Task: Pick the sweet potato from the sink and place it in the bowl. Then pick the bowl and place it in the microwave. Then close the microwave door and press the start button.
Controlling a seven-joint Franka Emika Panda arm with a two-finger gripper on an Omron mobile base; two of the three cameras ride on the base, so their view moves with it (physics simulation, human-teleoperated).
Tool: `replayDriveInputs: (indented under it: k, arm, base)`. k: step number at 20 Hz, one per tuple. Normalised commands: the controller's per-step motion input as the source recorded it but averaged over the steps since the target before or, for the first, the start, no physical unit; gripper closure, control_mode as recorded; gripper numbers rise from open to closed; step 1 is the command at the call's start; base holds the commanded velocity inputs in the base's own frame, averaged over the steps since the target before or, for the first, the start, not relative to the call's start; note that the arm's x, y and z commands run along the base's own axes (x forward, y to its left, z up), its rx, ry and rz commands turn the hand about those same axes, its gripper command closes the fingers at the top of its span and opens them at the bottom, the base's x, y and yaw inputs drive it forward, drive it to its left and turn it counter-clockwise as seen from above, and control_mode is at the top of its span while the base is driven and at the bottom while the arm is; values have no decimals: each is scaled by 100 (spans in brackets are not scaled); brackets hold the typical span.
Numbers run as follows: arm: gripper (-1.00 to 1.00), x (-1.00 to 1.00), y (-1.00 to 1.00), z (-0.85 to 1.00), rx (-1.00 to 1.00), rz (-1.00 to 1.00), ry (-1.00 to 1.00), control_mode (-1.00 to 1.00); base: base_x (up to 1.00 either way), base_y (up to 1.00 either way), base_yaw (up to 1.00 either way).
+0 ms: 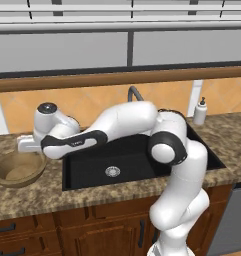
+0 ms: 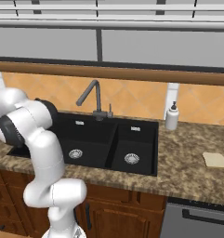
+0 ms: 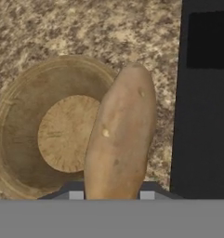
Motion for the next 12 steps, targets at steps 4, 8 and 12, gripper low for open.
replayDriveInputs:
  k: [4, 8, 12]
  arm:
    - [100, 0, 42, -13, 0, 0, 1, -100]
    - [100, 0, 39, 0, 0, 0, 4, -100]
    - [-100, 0, 30, -4, 0, -2, 2, -100]
  base:
    - [0, 0, 0]
    - [0, 0, 0]
    - [0, 0, 0]
